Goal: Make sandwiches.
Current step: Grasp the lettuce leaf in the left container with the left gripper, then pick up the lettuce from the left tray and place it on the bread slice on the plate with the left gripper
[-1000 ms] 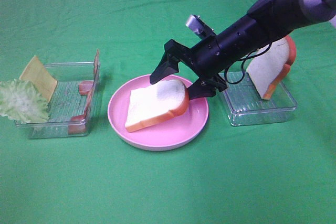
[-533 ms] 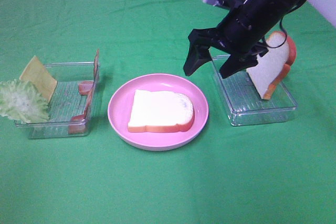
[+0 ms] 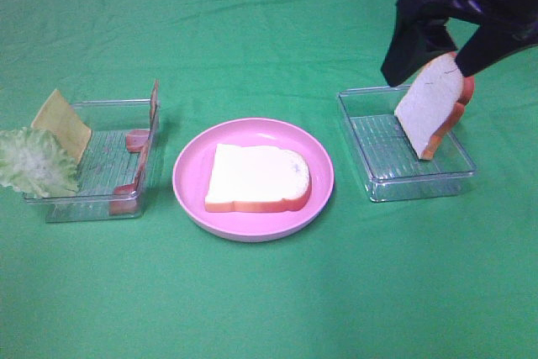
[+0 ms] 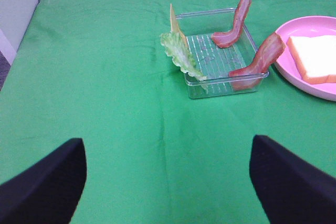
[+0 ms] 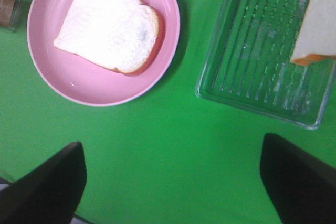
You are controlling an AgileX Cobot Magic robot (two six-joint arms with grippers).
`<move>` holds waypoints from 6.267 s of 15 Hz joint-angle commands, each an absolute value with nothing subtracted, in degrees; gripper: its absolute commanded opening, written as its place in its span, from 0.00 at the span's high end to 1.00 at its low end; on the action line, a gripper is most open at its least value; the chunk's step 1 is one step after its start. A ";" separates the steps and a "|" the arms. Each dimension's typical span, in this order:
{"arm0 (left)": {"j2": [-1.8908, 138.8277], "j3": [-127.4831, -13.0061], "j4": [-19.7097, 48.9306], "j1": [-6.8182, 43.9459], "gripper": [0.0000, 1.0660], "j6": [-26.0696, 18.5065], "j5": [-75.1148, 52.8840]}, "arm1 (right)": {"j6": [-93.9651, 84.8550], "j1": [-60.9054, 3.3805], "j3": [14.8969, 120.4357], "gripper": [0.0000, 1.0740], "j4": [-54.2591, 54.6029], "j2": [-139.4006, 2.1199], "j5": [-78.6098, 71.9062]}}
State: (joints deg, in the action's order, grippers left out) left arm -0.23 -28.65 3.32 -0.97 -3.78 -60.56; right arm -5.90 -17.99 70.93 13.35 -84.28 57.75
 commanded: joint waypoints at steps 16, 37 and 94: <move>-1.60 -28.53 3.38 -1.09 0.25 -3.78 -59.82 | -7.39 -18.05 29.91 0.21 8.65 -23.55 59.13; 55.75 -49.50 10.08 -1.15 0.28 0.00 -52.48 | -11.34 -18.05 28.88 0.21 9.00 1.15 61.25; 99.47 -70.24 72.88 7.10 1.00 -38.39 -47.10 | -11.34 -18.05 28.88 0.21 8.94 1.15 61.25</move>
